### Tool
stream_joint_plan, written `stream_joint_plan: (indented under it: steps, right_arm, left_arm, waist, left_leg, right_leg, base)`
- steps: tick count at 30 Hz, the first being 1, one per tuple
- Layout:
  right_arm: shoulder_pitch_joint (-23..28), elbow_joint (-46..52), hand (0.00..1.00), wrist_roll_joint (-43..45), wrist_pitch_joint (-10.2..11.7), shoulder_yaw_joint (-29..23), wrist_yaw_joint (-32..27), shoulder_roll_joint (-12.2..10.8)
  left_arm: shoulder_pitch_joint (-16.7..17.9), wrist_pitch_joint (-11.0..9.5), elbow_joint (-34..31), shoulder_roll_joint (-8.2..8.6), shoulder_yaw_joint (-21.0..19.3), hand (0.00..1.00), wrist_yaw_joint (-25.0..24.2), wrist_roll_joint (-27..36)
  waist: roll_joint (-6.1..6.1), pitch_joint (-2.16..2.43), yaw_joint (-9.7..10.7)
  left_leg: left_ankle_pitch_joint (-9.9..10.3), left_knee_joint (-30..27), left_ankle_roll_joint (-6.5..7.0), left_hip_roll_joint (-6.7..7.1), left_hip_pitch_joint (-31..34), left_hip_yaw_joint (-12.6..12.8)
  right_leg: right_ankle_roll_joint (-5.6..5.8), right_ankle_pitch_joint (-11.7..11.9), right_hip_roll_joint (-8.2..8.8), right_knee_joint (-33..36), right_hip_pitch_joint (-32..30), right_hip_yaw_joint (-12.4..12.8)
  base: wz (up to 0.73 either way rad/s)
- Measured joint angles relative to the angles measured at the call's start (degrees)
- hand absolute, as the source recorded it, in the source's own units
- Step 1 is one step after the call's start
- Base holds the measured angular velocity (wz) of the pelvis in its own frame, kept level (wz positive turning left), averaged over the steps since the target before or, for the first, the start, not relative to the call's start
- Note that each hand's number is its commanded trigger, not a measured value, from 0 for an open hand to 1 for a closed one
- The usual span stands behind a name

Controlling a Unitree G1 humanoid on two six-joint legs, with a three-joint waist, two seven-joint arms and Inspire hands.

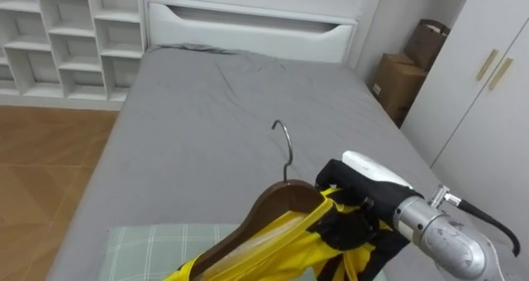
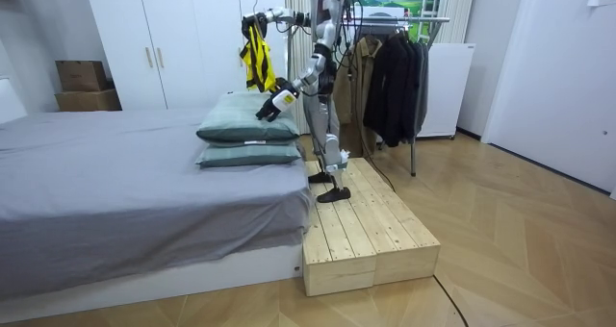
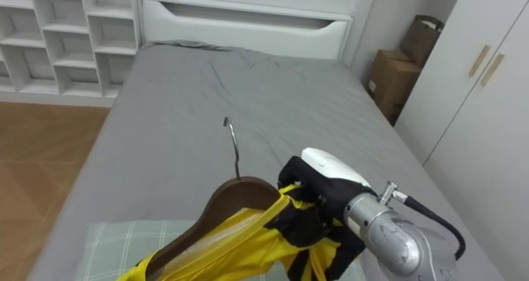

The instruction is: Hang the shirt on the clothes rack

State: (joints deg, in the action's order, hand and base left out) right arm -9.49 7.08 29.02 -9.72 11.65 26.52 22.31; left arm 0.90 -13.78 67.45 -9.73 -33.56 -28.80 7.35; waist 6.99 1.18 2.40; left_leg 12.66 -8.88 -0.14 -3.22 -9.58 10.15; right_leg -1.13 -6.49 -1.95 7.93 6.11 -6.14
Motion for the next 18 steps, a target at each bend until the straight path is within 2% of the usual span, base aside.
stream_joint_plan:
  steps: [2,6,8,10,12,14,15,16,18]
  right_arm:
    - [0.0,0.0,1.00,0.0,0.0,0.0,0.0,0.0]
    - [0.0,-0.2,1.00,-0.4,0.3,-0.1,-0.2,0.0]
    - [0.0,-0.2,1.00,-0.5,1.2,-1.1,-0.2,0.0]
    - [0.0,-1.3,1.00,-0.6,3.6,-3.8,-0.2,0.1]
    - [0.0,-2.4,1.00,-0.4,5.1,-5.3,-0.2,0.1]
    - [0.0,-3.7,1.00,-0.4,6.6,-6.5,-0.2,0.1]
    - [0.0,-5.0,1.00,0.3,7.4,-7.0,-0.2,0.1]
    - [0.0,-5.6,1.00,1.7,7.5,-7.8,-0.2,0.1]
    - [0.0,-6.3,1.00,2.8,7.9,-9.4,-0.2,0.2]
  left_arm:
    - [0.0,0.0,0.0,0.08,0.0,0.00,0.7,-0.1]
    - [-0.1,0.0,-1.1,1.39,0.6,0.00,3.6,-1.4]
    - [-0.1,0.0,-2.8,2.43,2.2,0.00,5.5,-2.6]
    - [0.5,0.1,-7.5,4.09,4.9,0.00,7.7,-6.9]
    - [1.0,0.2,-10.4,4.89,5.8,0.00,8.6,-10.9]
    - [1.3,1.5,-14.4,5.43,8.5,0.00,10.1,-14.8]
    - [2.0,3.1,-18.6,6.07,11.0,0.00,11.2,-17.7]
    - [2.6,4.2,-22.2,6.63,12.9,0.00,11.9,-20.7]
    - [3.6,6.1,-28.4,7.15,15.9,0.00,12.1,-24.0]
  waist:
    - [0.00,0.00,-0.4]
    - [-0.28,-0.09,-1.1]
    - [-0.46,-0.22,-1.2]
    - [-0.49,-0.25,-1.3]
    - [-0.56,-0.30,-1.3]
    - [-0.85,-0.58,-1.4]
    - [-1.07,-0.72,-1.7]
    - [-1.14,-0.76,-1.9]
    - [-1.46,-0.73,-1.8]
  left_leg:
    - [0.0,0.0,0.00,-0.01,0.0,0.4]
    - [0.0,0.2,0.00,0.01,-0.2,0.6]
    - [0.0,0.2,0.00,0.00,-0.2,0.5]
    - [0.0,0.1,0.02,0.10,0.1,0.2]
    - [0.0,0.1,0.02,0.09,0.1,0.2]
    - [0.0,0.1,0.03,0.12,0.2,0.0]
    - [0.0,-0.2,0.03,0.26,0.5,-0.1]
    - [-0.1,-0.7,0.16,0.67,1.4,-0.7]
    - [-0.3,-0.9,0.43,0.91,2.4,-1.0]
  right_leg:
    - [0.00,0.0,-0.04,0.0,-0.2,0.6]
    - [0.00,0.0,-0.05,0.4,-0.3,0.9]
    - [0.00,0.0,-0.02,0.7,-0.4,0.8]
    - [0.00,0.0,0.12,0.8,-0.6,0.3]
    - [0.00,0.0,0.12,0.7,-0.6,0.2]
    - [0.00,0.0,0.19,0.7,-0.6,0.1]
    - [-0.13,-0.1,0.42,0.7,-0.9,-0.1]
    - [-0.63,-0.6,0.82,0.8,-1.5,-0.4]
    - [-0.52,-0.7,1.13,1.4,-2.7,-0.6]
  base:
    - [-0.12]
    - [-0.04]
    - [0.05]
    - [0.10]
    - [0.00]
    - [0.00]
    - [0.07]
    - [0.14]
    - [0.17]
